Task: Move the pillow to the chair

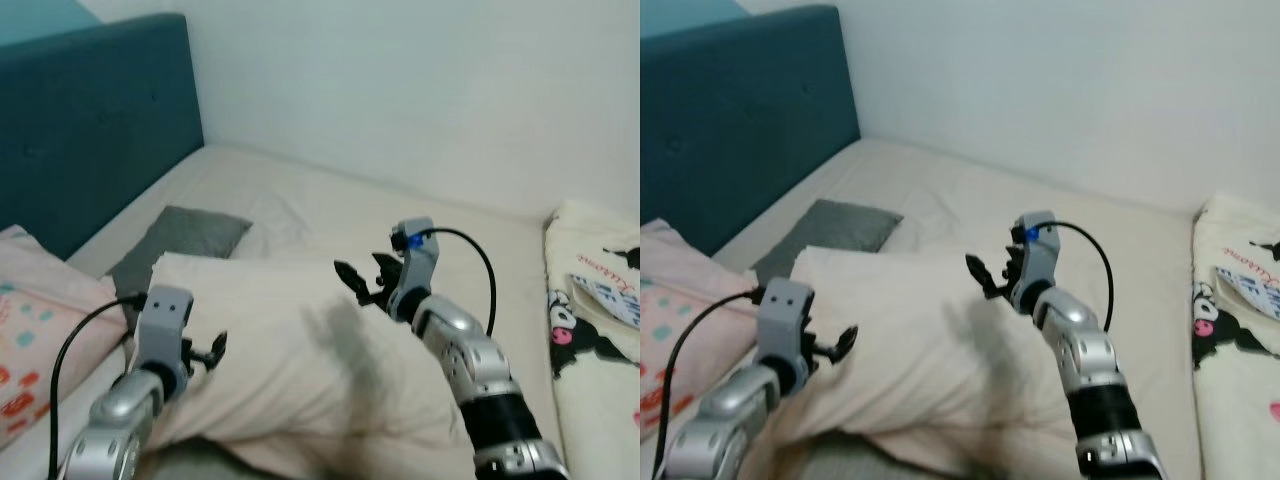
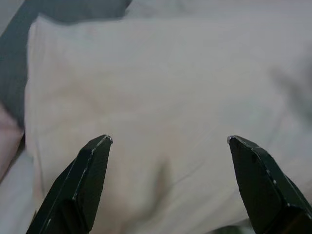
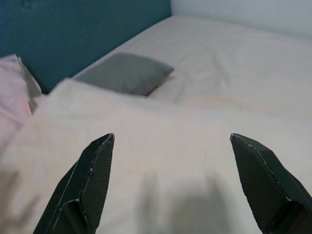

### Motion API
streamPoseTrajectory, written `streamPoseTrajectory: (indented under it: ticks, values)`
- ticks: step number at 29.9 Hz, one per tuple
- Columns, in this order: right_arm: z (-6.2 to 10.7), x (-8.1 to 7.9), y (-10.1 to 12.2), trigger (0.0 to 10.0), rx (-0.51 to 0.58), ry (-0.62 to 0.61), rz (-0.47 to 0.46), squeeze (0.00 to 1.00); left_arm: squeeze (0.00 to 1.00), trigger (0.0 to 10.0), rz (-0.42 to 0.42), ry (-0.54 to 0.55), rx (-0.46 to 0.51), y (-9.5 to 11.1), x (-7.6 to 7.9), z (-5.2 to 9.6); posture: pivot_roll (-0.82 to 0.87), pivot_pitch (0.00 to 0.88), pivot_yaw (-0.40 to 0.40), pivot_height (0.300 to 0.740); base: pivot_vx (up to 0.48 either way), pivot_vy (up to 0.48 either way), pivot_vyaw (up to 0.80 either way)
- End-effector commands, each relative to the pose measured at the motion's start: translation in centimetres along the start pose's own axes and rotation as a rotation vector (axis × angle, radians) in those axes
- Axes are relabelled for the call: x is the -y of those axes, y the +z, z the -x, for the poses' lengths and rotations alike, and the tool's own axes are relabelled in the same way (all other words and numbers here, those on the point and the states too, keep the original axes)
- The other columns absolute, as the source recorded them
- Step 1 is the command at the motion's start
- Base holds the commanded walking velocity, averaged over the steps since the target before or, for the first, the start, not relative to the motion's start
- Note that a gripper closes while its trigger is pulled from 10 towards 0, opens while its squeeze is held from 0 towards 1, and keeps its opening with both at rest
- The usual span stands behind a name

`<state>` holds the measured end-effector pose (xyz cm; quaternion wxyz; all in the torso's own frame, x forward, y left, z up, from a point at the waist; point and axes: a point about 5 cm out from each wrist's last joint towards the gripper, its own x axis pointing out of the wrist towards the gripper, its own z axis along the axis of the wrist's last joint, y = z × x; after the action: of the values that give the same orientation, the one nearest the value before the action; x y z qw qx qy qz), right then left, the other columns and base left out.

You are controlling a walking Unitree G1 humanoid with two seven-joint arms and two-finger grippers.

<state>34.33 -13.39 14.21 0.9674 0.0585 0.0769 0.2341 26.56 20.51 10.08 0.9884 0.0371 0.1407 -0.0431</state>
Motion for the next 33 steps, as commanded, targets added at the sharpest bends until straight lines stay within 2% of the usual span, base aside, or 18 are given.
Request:
streamPoseTrajectory:
  ticks: [1,9,16,17,21,24,30,33]
  values:
    - [0.0,0.2,-0.3,10.0,-0.018,-0.007,-0.011,0.0,0.0,10.0,0.003,0.034,-0.028,-0.4,-0.8,0.0,0.06,0.0,-0.056,0.585,0.0,0.0,0.0]
    - [0.1,0.1,-0.2,10.0,-0.02,-0.006,-0.009,0.0,0.0,10.0,0.001,0.153,-0.027,-0.4,-2.6,0.0,0.06,0.0,-0.056,0.555,0.0,0.0,0.0]
    - [0.1,0.1,-0.2,10.0,-0.02,-0.005,-0.009,0.0,0.0,10.0,-0.012,0.188,0.015,-0.3,-3.1,0.0,0.06,0.0,-0.054,0.535,0.0,0.0,0.0]
    - [0.1,0.0,-0.2,10.0,-0.02,-0.004,-0.01,0.0,0.0,10.0,-0.018,0.226,0.076,0.1,-3.8,0.2,0.05,0.0,-0.053,0.525,0.0,0.0,0.0]
    - [0.1,0.0,-0.1,10.0,-0.02,-0.004,-0.01,0.0,0.0,10.0,-0.012,0.254,0.138,0.5,-4.4,0.4,0.05,0.0,-0.053,0.515,0.0,0.0,0.0]
    - [0.0,0.0,-0.1,10.0,-0.02,-0.004,-0.009,0.0,0.0,10.0,-0.016,0.252,0.232,1.1,-4.9,0.5,0.06,0.0,-0.056,0.5,0.0,0.0,0.0]
    - [0.0,0.0,-0.1,10.0,-0.019,-0.004,-0.006,0.0,0.0,10.0,-0.052,0.277,0.215,0.2,-5.8,0.0,0.05,0.0,-0.056,0.475,0.0,0.0,0.0]
    - [0.1,0.0,0.0,10.0,-0.017,-0.003,-0.002,0.0,0.0,10.0,-0.081,0.328,0.185,-0.3,-6.5,-0.3,0.05,0.0,-0.054,0.465,0.0,0.0,0.0]
